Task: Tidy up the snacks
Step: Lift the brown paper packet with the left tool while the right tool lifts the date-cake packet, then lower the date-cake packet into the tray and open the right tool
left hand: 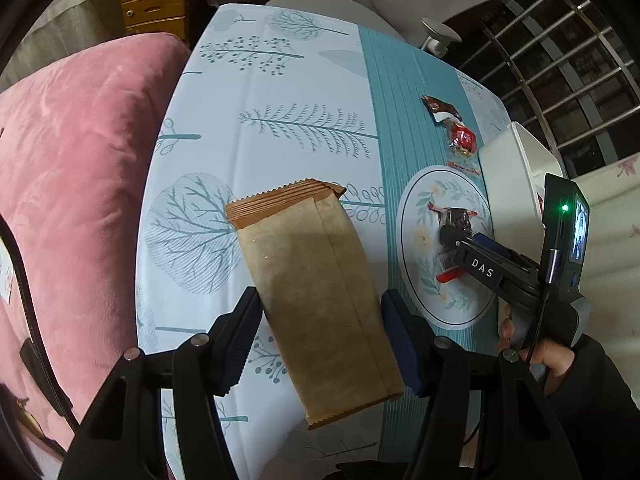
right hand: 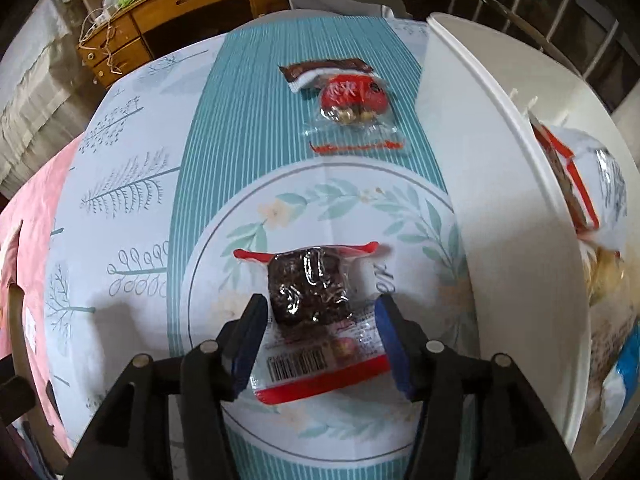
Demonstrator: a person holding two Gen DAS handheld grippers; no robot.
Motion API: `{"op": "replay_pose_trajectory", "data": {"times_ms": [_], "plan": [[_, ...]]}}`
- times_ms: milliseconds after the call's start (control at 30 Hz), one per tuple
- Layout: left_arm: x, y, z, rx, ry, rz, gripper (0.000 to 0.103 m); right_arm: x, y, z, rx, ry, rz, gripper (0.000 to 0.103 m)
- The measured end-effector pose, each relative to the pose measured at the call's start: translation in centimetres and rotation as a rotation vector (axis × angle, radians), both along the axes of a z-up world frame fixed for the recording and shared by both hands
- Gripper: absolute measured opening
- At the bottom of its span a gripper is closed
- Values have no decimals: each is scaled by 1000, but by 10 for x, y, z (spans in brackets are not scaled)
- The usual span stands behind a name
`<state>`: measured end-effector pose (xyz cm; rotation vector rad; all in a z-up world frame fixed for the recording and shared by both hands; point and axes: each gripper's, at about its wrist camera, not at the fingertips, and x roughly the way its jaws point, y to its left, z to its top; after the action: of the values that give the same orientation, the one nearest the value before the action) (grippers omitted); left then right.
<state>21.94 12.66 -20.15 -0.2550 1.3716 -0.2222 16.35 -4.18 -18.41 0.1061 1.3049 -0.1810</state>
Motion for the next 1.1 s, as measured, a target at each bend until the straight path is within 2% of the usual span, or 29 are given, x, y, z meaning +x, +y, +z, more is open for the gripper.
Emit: {"op": "replay_pose_trajectory", "data": {"times_ms": [233,333,500,700,933,1100], "plan": [[-6,1,4,11,-4,50,60,4,1,-3,-16,-1,70,56],[-9,-1,8,11,-10,73,60,10,2,-4,-9,25,82,55],[-15,-6,16,14,-32,118,60,29,-1,-8,46,123,89,48],[-27,-16,36,29,-75,165,60,37,0,-7,49,154,134,44],[-45,-26,57,48,-115,219,60,33,1,-4,126,190,184,42],[-56,-42,70,26,-166,226,60,18,2,26,224,152,250,42]]}}
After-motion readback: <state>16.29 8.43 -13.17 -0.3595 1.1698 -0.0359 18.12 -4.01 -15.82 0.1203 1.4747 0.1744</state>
